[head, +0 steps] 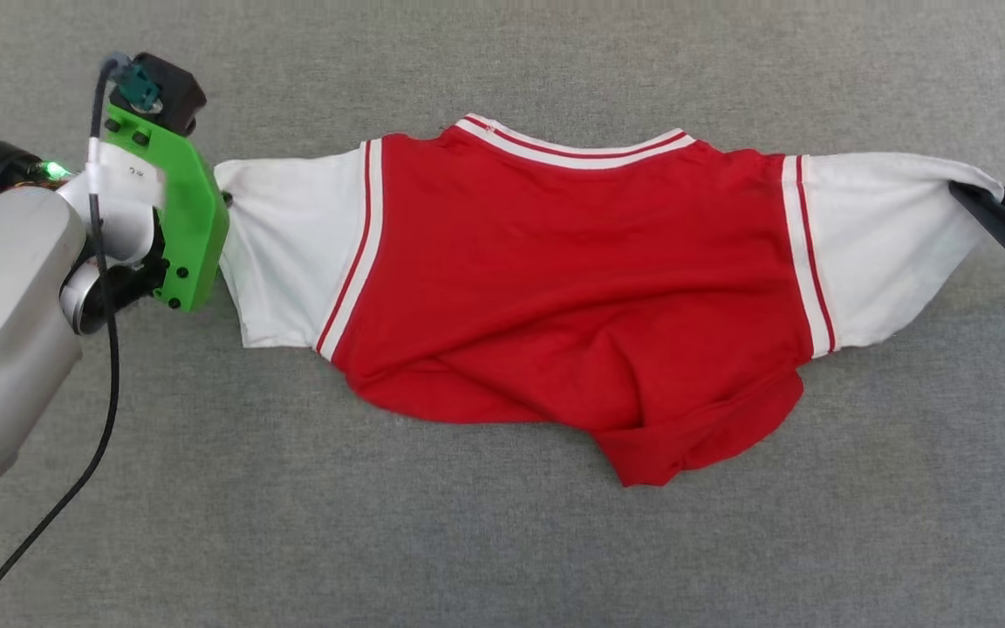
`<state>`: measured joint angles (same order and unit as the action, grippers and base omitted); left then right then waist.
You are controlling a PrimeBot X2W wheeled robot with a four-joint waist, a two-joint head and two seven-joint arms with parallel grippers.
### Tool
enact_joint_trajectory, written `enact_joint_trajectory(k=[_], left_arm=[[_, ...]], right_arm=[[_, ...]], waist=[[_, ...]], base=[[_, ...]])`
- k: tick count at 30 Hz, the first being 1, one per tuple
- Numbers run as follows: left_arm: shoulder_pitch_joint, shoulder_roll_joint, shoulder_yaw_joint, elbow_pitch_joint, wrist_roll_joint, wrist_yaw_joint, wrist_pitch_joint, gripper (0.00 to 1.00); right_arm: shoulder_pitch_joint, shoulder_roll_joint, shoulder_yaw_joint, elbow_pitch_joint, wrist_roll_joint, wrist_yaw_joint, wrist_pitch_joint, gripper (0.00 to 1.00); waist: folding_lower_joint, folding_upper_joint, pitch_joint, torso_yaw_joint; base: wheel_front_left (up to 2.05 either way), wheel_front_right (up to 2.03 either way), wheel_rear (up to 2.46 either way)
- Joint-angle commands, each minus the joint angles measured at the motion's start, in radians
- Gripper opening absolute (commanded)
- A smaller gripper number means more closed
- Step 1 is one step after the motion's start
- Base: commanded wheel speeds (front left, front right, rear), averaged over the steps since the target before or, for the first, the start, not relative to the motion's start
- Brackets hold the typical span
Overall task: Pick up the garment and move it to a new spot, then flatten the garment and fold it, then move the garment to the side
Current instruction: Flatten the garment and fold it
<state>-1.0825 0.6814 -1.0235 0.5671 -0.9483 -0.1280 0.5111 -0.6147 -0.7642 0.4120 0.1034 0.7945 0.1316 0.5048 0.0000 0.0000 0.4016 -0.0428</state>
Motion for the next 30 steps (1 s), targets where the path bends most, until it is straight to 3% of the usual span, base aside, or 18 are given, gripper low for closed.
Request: enact_joint_trajectory(k=[1,13,23,30], left_arm=[[-0.024,0.016,-0.002,-0.010,0.020,-0.003,-0.047,0.00],[-0.103,0.066,0.009,-0.137,0.096,0.007,-0.326,0.00],[-0.230,0.058,0.080,-0.269,0.139,0.066,-0.399,0.00],[-0.342,-0.004,0.098,-0.235,0.166,0.074,-0.405,0.00]], right_arm=[[-0.017,-0.007,-0.004,0.002,-0.007,-0.001,-0.021,0.00],[-0.041,-0.059,-0.075,-0.015,-0.007,-0.001,-0.153,0.00],[-0.168,-0.084,-0.129,-0.059,-0.037,-0.001,-0.190,0.00],[-0.323,-0.049,-0.084,-0.026,-0.052,-0.001,-0.180,0.00]], waist=[[0.0000,0.0000,-0.060,0.023],[0.0000,0.0000,-0.211,0.072],[0.0000,0.0000,-0.242,0.075],[0.0000,0.0000,-0.182,0.058]], base=[[0.00,0.00,0.00],[0.00,0.00,0.00],[0.00,0.00,0.00],[0.00,0.00,0.00]])
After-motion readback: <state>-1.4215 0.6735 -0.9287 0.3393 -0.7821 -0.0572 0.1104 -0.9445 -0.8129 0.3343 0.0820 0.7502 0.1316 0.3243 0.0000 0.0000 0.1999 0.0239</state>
